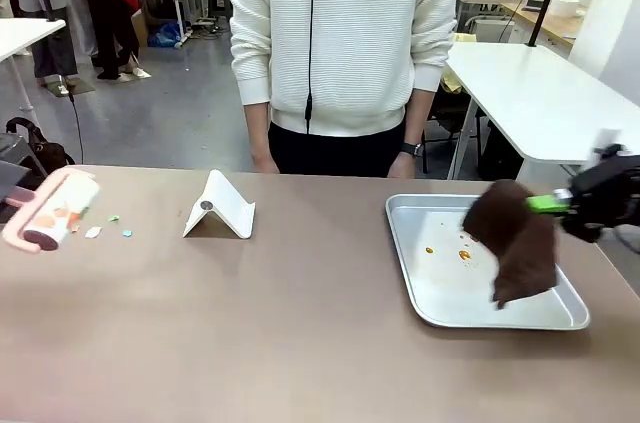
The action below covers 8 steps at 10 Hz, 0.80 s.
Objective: Clean the surface of the table.
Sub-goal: Hold the Lint Roller with your left hand and the towel with your right hand.
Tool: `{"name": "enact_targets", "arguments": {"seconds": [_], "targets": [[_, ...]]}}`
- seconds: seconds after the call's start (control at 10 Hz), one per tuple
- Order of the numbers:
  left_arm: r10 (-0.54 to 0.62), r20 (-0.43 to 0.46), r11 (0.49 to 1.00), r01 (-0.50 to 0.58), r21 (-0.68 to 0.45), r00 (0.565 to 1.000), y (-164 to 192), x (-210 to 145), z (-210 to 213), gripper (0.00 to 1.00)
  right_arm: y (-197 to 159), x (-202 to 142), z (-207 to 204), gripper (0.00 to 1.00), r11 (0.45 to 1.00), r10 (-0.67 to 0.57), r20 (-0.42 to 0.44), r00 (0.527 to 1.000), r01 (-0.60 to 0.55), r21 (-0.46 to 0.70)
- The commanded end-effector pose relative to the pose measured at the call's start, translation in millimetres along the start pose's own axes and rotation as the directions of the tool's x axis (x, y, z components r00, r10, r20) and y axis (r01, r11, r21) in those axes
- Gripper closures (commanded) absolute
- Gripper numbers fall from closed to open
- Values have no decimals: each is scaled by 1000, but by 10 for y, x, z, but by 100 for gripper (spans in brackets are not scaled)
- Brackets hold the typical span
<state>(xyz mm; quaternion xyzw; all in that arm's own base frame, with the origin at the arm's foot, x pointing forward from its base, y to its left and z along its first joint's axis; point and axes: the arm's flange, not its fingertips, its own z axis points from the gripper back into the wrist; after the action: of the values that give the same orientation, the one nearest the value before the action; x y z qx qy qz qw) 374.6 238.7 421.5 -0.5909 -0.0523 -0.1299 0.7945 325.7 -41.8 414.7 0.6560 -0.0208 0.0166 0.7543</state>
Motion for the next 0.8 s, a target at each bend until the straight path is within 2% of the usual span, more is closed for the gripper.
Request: {"name": "enact_targets", "arguments": {"seconds": [0.0,0.1,0.2,0.3,0.4,0.5,0.7], "targets": [[-86,90,993,93,-76,992,83,-222,459,95,-22,143,545,100,999,12,42,999,-14,35],[-79,122,991,91,-94,989,166,-331,607,95,-81,222,829,100,998,-60,140,988,57,24],[-103,132,987,117,-106,986,336,-470,776,95,-187,259,1136,100,998,-19,215,977,6,63],[-50,164,990,71,-125,985,518,-563,868,95,-302,251,1394,100,989,5,297,955,-49,140],[-56,185,982,88,-168,981,653,-650,908,95,-420,202,1576,100,974,5,348,938,-84,212],[-34,195,988,62,-144,980,710,-670,893,95,-530,183,1685,100,977,-60,431,900,-36,210],[10,235,984,31,-174,972,733,-553,870,95,-660,208,1733,100,976,-94,500,861,-20,219]]}}
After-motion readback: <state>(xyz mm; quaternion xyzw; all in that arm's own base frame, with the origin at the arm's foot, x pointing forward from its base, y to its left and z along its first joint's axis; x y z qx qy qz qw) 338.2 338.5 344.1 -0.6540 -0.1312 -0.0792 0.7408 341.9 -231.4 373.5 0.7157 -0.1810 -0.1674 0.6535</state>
